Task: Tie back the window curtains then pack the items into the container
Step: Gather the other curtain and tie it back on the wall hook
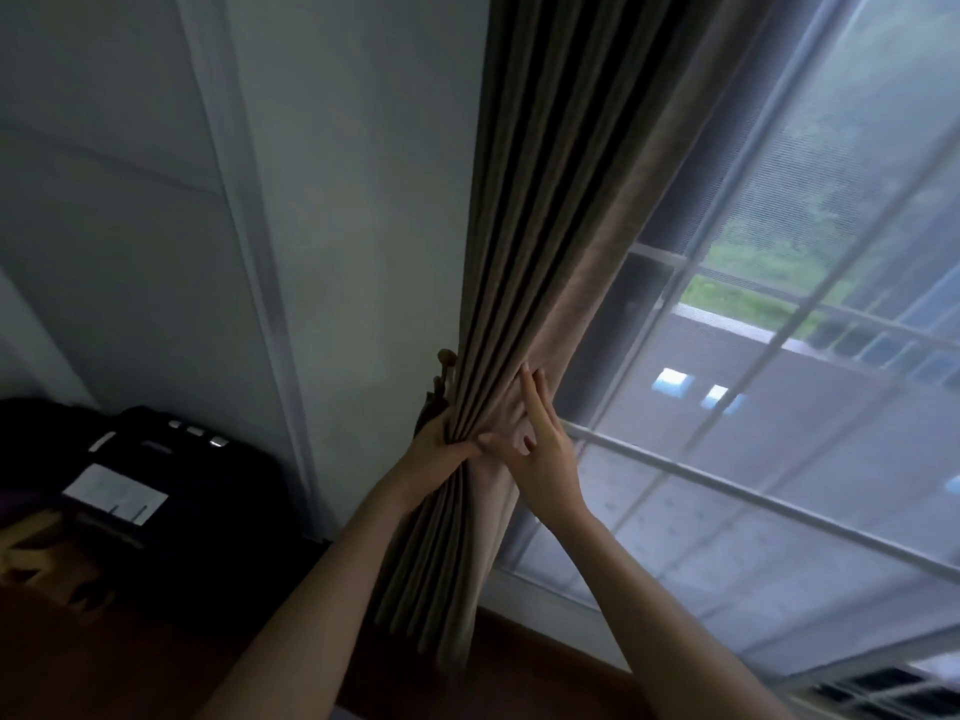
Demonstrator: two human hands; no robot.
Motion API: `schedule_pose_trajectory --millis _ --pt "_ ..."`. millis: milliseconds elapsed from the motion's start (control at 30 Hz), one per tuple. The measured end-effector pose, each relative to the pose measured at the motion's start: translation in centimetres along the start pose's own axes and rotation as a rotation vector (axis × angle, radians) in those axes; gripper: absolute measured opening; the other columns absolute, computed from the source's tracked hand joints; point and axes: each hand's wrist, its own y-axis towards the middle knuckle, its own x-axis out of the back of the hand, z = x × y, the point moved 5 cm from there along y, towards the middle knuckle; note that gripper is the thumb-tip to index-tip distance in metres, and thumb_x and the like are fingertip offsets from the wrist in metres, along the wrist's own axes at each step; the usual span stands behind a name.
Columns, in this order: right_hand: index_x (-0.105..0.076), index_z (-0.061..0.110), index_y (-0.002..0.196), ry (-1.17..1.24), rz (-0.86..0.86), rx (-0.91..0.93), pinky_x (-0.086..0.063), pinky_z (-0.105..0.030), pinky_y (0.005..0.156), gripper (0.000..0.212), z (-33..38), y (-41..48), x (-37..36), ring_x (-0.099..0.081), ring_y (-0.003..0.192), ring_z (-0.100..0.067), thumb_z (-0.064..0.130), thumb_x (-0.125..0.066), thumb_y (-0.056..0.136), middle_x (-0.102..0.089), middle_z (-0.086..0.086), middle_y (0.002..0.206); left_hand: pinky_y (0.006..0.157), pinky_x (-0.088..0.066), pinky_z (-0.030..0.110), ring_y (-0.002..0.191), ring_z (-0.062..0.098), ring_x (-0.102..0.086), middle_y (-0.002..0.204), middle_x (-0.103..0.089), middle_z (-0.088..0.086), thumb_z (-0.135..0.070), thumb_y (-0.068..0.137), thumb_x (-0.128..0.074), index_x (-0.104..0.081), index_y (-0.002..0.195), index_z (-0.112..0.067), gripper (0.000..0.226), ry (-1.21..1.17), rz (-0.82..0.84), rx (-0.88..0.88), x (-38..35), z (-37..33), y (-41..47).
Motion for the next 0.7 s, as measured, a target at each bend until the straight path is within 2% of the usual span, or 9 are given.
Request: schedule_pose_trajectory --millis 67,133,333,400,467,567,633,700 --pt "-0.008 0.062 0.142 -0.021 0.030 0.025 -0.042 -0.041 0.109 0.094 0.0 0.3 0.0 -0.023 0.146 -0.007 0.034 -0.075 0.082 -0.011 0.017 0.162 0.102 -0.047 0.035 0.110 0.015 -0.063 0.119 -0.068 0.002 -0.007 0.082 -0.063 -0.065 0.114 -0.031 0.041 -0.040 0.094 0.106 0.1 1.0 0.4" --pt "-0.005 0.064 0.141 -0.027 0.058 0.043 -0.040 -0.042 0.111 0.096 -0.1 0.3 0.1 -0.023 0.147 -0.011 0.035 -0.075 0.082 -0.011 0.016 0.162 0.105 -0.044 0.043 0.113 0.020 -0.062 0.117 -0.069 0.003 -0.014 0.071 -0.067 -0.069 0.108 -0.032 0.041 -0.036 0.155 0.164 0.3 1.5 0.8" --pt "-0.002 0.065 0.141 -0.062 0.060 0.096 -0.038 -0.040 0.112 0.097 0.7 0.1 -0.9 -0.026 0.146 -0.010 0.025 -0.071 0.086 -0.017 0.010 0.162 0.108 -0.041 0.043 0.117 0.029 -0.059 0.122 -0.064 0.017 -0.003 0.071 -0.062 -0.067 0.115 -0.012 0.045 -0.083 0.293 0.201 0.6 1.0 1.0" --pt "-0.008 0.057 0.146 -0.075 0.071 0.104 -0.039 -0.041 0.111 0.091 1.0 0.1 -1.4 -0.032 0.143 -0.014 0.023 -0.068 0.087 -0.021 0.007 0.161 0.108 -0.042 0.042 0.116 0.027 -0.060 0.120 -0.066 0.015 0.003 0.074 -0.065 -0.068 0.114 -0.012 0.042 -0.056 0.322 0.210 1.0 1.0 1.1" --pt "-0.017 0.042 0.150 -0.078 0.083 0.102 -0.046 -0.044 0.103 0.083 1.2 0.0 -1.9 -0.045 0.133 -0.017 0.018 -0.065 0.087 -0.026 0.008 0.158 0.105 -0.044 0.041 0.114 0.025 -0.062 0.118 -0.068 0.012 0.008 0.078 -0.066 -0.067 0.116 -0.010 0.042 -0.019 0.329 0.200 1.2 0.7 0.9" --pt "-0.018 0.036 0.151 -0.095 0.042 0.101 -0.050 -0.040 0.098 0.080 1.7 -0.2 -2.0 -0.051 0.124 -0.015 0.010 -0.060 0.088 -0.025 0.011 0.158 0.093 -0.051 0.035 0.107 0.019 -0.066 0.111 -0.071 0.004 -0.001 0.078 -0.072 -0.066 0.118 -0.016 0.043 0.053 0.262 0.103 1.1 -0.1 0.2" --pt "-0.020 0.033 0.151 -0.113 -0.006 0.105 -0.051 -0.039 0.095 0.078 1.8 -0.3 -1.9 -0.051 0.122 -0.015 0.008 -0.058 0.088 -0.024 0.008 0.158 0.088 -0.051 0.032 0.106 0.015 -0.065 0.112 -0.070 -0.002 -0.010 0.076 -0.076 -0.064 0.119 -0.024 0.046 0.061 0.143 0.021 1.1 0.2 -0.1" --pt "-0.022 0.028 0.152 -0.123 -0.042 0.108 -0.051 -0.038 0.094 0.074 1.8 -0.5 -1.6 -0.051 0.121 -0.015 0.008 -0.057 0.090 -0.025 0.005 0.158 0.085 -0.052 0.033 0.108 0.017 -0.063 0.115 -0.066 0.000 -0.015 0.073 -0.080 -0.061 0.115 -0.025 0.047 0.017 -0.011 -0.015 1.5 1.0 -0.4"
